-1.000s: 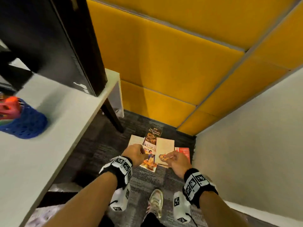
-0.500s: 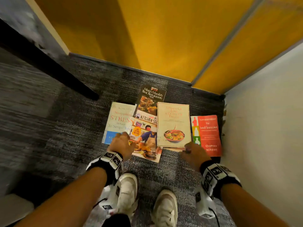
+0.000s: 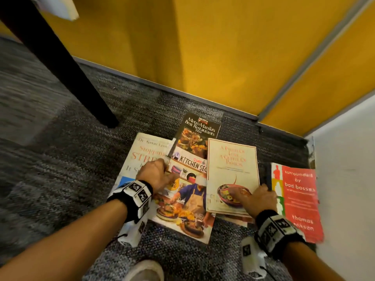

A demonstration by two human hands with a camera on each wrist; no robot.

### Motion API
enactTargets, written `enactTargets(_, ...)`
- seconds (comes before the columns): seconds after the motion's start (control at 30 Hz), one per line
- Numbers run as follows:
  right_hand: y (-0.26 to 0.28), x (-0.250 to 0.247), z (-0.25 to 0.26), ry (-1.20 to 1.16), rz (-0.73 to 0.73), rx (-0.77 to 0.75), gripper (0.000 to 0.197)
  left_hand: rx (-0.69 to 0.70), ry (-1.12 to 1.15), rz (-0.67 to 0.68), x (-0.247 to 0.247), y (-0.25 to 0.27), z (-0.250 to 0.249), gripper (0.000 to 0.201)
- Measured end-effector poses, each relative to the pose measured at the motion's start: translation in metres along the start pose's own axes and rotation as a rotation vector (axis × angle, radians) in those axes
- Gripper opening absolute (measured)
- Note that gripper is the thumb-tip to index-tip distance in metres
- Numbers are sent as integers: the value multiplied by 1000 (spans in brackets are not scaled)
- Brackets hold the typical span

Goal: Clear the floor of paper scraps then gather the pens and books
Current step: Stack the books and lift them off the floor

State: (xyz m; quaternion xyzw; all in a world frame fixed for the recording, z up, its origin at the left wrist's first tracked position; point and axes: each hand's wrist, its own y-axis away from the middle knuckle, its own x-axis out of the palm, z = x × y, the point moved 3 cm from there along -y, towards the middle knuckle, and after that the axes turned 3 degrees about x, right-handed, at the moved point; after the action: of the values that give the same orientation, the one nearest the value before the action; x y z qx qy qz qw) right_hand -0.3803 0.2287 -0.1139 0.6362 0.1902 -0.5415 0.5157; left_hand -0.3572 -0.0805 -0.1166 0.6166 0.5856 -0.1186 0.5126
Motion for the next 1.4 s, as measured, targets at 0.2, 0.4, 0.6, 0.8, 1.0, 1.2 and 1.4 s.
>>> enactTargets(0.2,-12,-11,-21,-326,134,-10,105,161,313,80,-2,28,-13,26)
enactTargets(0.4,-8,-63,-17,-771,26,-160,35,211,687,100,-2,45,-27,17)
enactTargets(0.6,1,-102,-17,-1186,-20,-237,22,329,849,-184,-52,52,-70,23)
enactTargets(0.8,20,-117,-18,-1075,-219,-390,32,409,1099,-424,-131,55,-93,7)
enactTargets(1.0,48,-100,10,-1288,251,-369,29,271,1360,-226,-109,53,-108,8)
enactTargets(1.2,67,-60,21,-1142,624,-171,54,266,601,94,-20,36,-75,31)
enactTargets(1.4,23,-9,-31,-509,191,-89,9,243,-295,16,11,23,-15,37)
